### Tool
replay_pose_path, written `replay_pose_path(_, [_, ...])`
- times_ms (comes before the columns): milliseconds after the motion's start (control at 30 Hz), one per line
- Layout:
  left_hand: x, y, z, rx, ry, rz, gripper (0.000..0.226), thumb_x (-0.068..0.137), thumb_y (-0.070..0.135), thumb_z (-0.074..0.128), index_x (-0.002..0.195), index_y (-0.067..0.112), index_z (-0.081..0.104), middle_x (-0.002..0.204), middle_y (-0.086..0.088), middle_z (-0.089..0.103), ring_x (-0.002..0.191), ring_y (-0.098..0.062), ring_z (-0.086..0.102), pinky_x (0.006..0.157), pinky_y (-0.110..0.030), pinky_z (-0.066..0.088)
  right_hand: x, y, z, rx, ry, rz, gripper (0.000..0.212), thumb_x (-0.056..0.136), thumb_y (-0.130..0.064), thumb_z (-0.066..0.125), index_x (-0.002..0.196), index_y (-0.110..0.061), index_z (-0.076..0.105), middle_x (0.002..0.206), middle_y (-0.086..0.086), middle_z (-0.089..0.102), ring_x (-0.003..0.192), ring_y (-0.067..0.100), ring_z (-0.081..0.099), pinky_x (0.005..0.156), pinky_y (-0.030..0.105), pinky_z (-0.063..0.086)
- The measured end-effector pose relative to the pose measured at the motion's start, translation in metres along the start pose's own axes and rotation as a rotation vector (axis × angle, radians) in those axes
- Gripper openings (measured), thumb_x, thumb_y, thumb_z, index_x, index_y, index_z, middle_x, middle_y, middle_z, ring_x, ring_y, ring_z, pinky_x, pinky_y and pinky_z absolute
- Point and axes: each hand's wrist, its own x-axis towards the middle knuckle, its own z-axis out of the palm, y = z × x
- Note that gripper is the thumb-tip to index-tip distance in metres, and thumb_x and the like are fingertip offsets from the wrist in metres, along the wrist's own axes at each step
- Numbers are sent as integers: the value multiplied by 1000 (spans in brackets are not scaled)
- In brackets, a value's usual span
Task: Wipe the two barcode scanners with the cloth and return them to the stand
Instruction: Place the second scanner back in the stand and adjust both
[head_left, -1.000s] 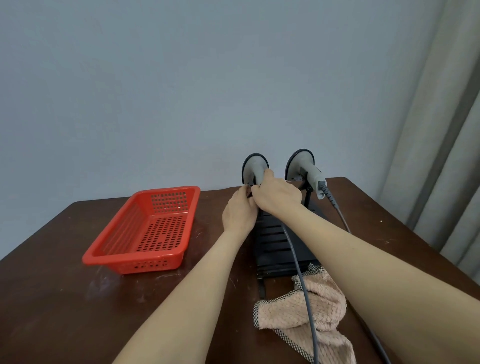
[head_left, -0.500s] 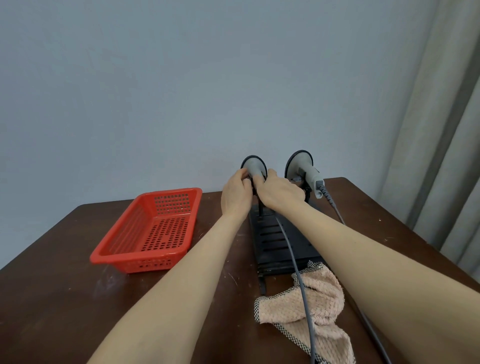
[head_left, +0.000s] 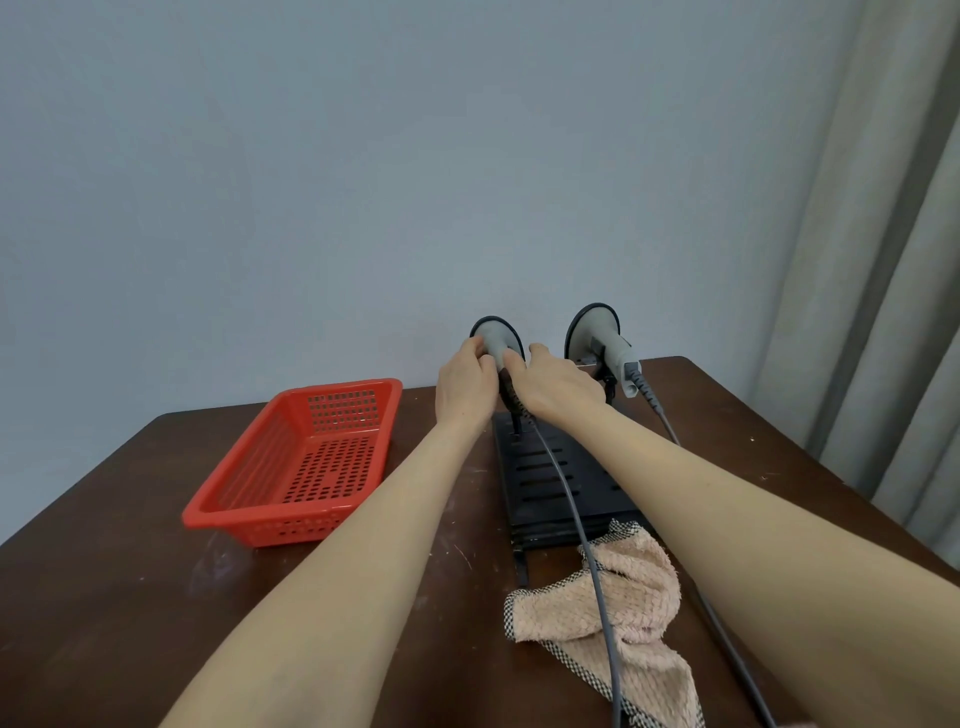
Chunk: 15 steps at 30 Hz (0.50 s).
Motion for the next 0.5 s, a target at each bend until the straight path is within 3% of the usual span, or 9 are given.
replay_pose_path(167, [1, 1, 1, -16, -23, -13, 42, 91, 7, 37, 131, 11, 49, 132, -7, 56, 121, -22, 50, 84, -21, 32, 4, 3, 5, 84, -28, -35, 63, 96, -57, 20, 137, -14, 39, 132, 15, 54, 118, 35, 50, 86, 42, 40])
replay_pose_path(267, [1, 3, 4, -25, -55, -1, 43, 91, 5, 36, 131, 11, 50, 133, -7, 56, 123, -21, 49, 86, -21, 32, 8, 6, 7, 151, -24, -53, 59, 98, -51, 24, 138, -12, 39, 132, 16, 54, 118, 35, 50, 87, 41, 41])
replay_pose_path(400, [1, 2, 11, -11, -72, 26, 40, 89, 3, 34, 117, 13, 61, 113, -8, 65, 104, -22, 57, 76, -24, 37, 11, 11, 6, 176, 1, -53, 54, 98, -47, 28, 135, -10, 41, 127, 16, 56, 113, 33, 53, 81, 38, 40])
replay_pose_path(500, [3, 2, 12, -3, -83, 37, 40, 88, 2, 34, 111, 13, 65, 99, -3, 65, 89, -17, 54, 68, -20, 35, 12, 12, 6, 195, -2, -59, 53, 98, -46, 29, 135, -10, 41, 126, 15, 57, 112, 32, 53, 81, 37, 42])
